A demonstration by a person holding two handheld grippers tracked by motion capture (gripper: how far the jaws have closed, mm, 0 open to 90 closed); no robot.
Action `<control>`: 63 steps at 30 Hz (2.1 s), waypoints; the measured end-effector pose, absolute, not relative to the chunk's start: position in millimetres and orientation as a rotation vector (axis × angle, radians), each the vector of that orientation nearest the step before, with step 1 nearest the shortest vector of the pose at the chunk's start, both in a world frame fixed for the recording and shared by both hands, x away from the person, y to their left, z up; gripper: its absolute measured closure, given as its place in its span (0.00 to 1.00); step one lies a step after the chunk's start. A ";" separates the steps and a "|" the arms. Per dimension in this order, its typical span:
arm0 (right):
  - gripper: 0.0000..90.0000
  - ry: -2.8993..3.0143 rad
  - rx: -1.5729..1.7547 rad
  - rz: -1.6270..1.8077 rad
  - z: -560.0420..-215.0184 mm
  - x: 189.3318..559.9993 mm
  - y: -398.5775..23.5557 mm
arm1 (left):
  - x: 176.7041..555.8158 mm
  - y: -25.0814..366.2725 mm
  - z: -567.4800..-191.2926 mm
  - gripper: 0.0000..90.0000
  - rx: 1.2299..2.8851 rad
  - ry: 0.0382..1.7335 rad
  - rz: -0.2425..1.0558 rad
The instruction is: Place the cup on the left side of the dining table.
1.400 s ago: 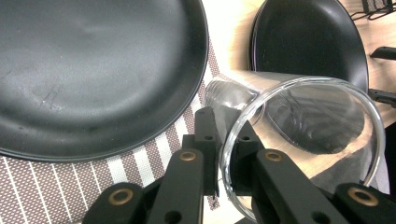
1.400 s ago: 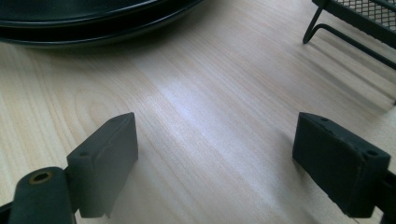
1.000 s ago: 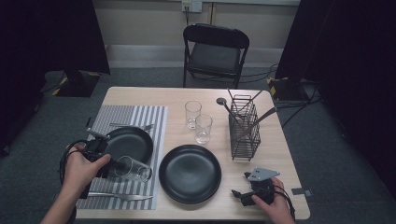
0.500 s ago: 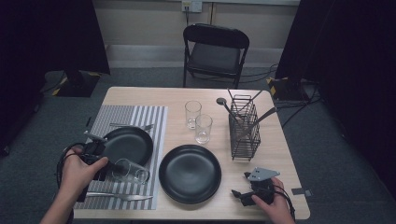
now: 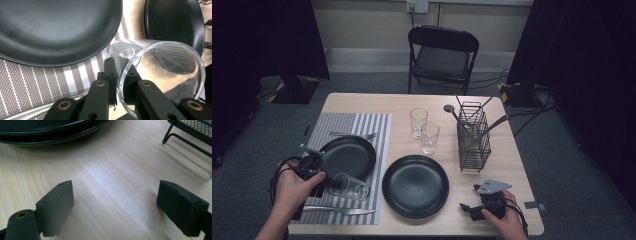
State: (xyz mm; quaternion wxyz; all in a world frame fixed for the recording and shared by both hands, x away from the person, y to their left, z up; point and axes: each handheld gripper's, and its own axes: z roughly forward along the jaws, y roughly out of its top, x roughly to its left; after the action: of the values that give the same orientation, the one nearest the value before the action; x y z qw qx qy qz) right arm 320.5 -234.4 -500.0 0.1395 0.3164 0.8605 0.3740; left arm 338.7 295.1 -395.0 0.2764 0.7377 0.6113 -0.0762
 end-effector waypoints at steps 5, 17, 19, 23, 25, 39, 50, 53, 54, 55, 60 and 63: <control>0.15 2.487 0.914 1.081 -500.0 320.6 -234.4 | 336.4 297.0 -396.4 0.94 1.974 1.652 -0.203; 0.15 2.487 0.915 1.080 -500.0 320.7 -234.0 | 331.7 302.7 -401.3 0.93 1.975 1.663 -0.212; 0.15 2.487 0.917 1.081 -499.9 320.6 -233.9 | 331.6 303.5 -401.8 0.93 1.975 1.657 -0.214; 0.15 2.487 0.916 1.080 -500.0 320.7 -233.9 | 331.0 305.8 -403.5 0.93 1.984 1.661 -0.207; 0.15 2.487 0.915 1.080 -500.0 320.8 -233.9 | 330.4 306.0 -403.8 0.93 1.982 1.672 -0.211; 0.15 2.487 0.912 1.081 -500.0 321.0 -233.6 | 331.6 304.3 -403.8 0.92 1.961 1.684 -0.216; 0.15 2.487 0.912 1.080 -500.0 321.0 -233.6 | 333.5 300.0 -401.8 0.91 1.966 1.671 -0.209; 0.15 2.487 0.912 1.080 -500.0 321.0 -233.6 | 333.8 299.2 -401.5 0.90 1.960 1.667 -0.211; 0.15 2.487 0.912 1.080 -500.0 321.0 -233.6 | 334.1 298.3 -401.3 0.90 1.962 1.667 -0.205; 0.15 2.487 0.912 1.080 -500.0 321.0 -233.6 | 334.2 297.7 -401.1 0.90 1.965 1.668 -0.196; 0.15 2.487 0.912 1.080 -500.0 321.0 -233.6 | 334.9 297.1 -401.0 0.90 1.956 1.675 -0.194; 0.15 2.487 0.912 1.080 -500.0 321.1 -233.6 | 334.4 297.2 -400.6 0.90 1.965 1.672 -0.184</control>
State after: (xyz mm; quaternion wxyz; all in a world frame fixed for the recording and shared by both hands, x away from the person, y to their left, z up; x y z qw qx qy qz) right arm 321.1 -233.6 -500.0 0.1400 0.3156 0.8608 0.3740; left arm 334.4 297.2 -400.6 0.2742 0.7306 0.6216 -0.0682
